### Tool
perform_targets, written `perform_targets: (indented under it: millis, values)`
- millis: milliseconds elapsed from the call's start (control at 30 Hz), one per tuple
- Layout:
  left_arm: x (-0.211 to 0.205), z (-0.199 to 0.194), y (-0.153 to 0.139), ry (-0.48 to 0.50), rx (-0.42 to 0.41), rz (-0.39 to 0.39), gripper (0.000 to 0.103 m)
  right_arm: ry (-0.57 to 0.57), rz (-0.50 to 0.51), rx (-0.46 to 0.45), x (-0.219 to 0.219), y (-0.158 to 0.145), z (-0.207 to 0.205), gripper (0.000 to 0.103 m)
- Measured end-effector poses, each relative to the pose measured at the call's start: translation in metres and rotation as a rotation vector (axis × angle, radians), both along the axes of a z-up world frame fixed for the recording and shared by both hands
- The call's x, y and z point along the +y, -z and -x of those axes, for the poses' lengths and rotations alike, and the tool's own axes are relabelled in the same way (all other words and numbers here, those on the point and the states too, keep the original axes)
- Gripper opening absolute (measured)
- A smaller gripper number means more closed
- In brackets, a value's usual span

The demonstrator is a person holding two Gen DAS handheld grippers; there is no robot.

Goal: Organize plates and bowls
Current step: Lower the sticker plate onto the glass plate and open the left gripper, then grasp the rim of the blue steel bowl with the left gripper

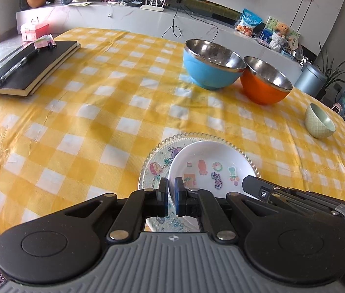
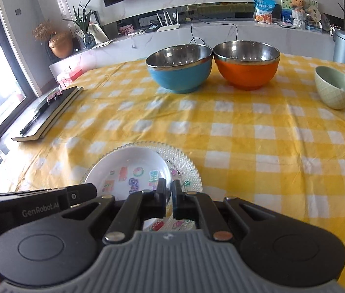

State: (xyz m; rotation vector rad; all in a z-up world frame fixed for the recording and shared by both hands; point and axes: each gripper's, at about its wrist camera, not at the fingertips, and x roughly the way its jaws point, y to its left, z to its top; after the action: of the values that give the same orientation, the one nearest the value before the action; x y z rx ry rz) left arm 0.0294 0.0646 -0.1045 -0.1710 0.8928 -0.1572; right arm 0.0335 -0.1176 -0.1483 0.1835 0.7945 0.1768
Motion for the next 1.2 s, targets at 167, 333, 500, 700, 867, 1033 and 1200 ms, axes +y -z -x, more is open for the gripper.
perform_targets:
  millis: [167,333,500,700,867,1033,1200]
  values:
    - [0.001,0.0,0.004,0.004,0.01,0.003,0.005,0.001,0.01,0.014,0.001,0.005,-0.001,0.002]
    - [-0.003,0.0,0.007,0.013,0.012,-0.023,0.005,-0.003,0.016,0.023,0.002,0.008,-0.003,0.002]
    - [-0.009,0.002,0.007,0.03,0.007,-0.056,0.007,-0.004,0.017,0.018,0.001,0.008,-0.003,0.002]
    - [-0.009,0.002,0.006,0.026,0.005,-0.056,0.019,-0.007,0.01,0.014,0.001,0.009,-0.002,0.004]
    - [-0.007,0.004,0.002,0.022,-0.008,-0.031,0.044,-0.004,-0.006,0.003,-0.003,0.007,0.0,0.02]
    - [-0.004,0.004,-0.006,0.015,-0.023,-0.021,0.052,0.015,0.008,-0.034,-0.007,-0.003,0.003,0.037]
    - [-0.002,0.002,-0.016,0.007,-0.05,-0.009,0.054,0.044,0.003,-0.056,-0.017,-0.011,0.003,0.039]
